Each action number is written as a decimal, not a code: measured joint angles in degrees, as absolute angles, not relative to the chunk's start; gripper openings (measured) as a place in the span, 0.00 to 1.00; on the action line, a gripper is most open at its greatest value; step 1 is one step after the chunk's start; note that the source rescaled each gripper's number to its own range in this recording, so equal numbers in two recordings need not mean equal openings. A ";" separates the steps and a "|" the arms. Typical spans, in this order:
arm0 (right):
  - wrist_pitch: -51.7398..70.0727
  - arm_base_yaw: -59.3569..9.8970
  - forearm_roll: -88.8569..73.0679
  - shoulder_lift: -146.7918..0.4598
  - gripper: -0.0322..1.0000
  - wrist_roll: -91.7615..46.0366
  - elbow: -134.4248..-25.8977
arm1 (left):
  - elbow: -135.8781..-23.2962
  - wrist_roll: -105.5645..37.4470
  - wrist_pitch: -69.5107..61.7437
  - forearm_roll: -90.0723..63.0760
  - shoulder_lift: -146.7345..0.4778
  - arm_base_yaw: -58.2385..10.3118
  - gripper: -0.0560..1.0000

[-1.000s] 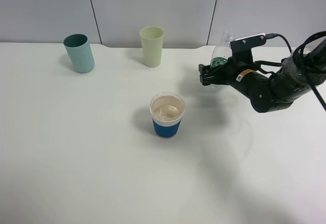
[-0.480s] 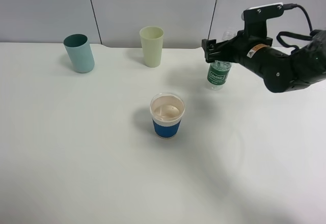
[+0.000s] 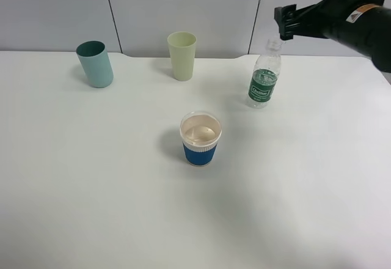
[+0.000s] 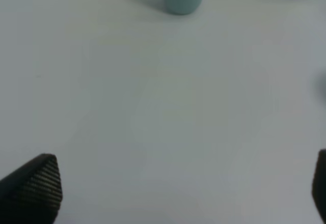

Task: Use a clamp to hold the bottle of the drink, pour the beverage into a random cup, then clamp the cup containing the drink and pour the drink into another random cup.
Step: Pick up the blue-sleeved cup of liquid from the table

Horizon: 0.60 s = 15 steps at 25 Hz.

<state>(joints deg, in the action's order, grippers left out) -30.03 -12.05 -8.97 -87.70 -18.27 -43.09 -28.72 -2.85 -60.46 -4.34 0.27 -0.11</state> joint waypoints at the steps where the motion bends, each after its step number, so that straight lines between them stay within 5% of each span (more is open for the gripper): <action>1: -28.31 -10.89 -8.97 -86.34 0.99 -18.27 -43.09 | -28.72 -2.85 -60.46 -4.34 0.27 -0.11 1.00; 15: -9.57 7.60 -2.81 -65.88 0.99 -8.96 -43.04 | -28.72 -2.85 -60.46 -4.34 0.27 -0.11 1.00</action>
